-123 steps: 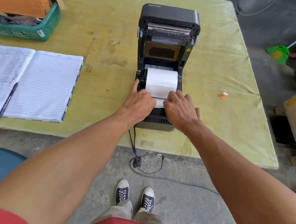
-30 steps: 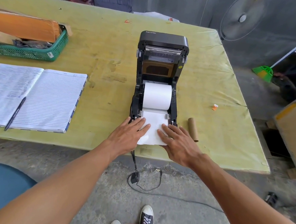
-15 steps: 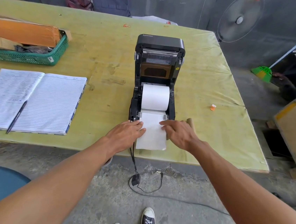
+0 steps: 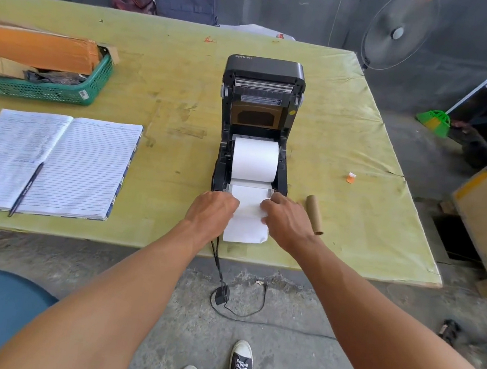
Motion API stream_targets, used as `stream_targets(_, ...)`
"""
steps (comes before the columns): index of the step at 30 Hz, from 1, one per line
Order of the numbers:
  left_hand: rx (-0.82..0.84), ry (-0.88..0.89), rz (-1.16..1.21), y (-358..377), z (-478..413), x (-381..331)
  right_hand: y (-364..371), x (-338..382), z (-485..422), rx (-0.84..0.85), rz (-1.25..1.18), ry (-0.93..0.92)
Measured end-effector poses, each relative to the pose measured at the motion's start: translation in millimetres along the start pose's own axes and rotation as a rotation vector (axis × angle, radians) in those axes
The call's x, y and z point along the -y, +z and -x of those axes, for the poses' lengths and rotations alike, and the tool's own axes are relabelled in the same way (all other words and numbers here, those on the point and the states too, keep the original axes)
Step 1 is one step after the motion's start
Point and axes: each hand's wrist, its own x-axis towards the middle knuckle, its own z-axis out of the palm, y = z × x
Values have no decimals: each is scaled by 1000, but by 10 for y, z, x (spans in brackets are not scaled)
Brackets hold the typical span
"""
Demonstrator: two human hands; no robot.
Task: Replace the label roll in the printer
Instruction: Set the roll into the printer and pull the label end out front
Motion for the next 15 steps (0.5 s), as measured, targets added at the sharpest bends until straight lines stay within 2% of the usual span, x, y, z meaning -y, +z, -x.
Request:
stream_targets(7, -18, 5, 16, 101, 21, 36, 104, 10, -15, -29, 16, 45)
stream_targets(15, 64, -27, 92, 106, 44, 110, -75, 1, -77, 93, -101, 70)
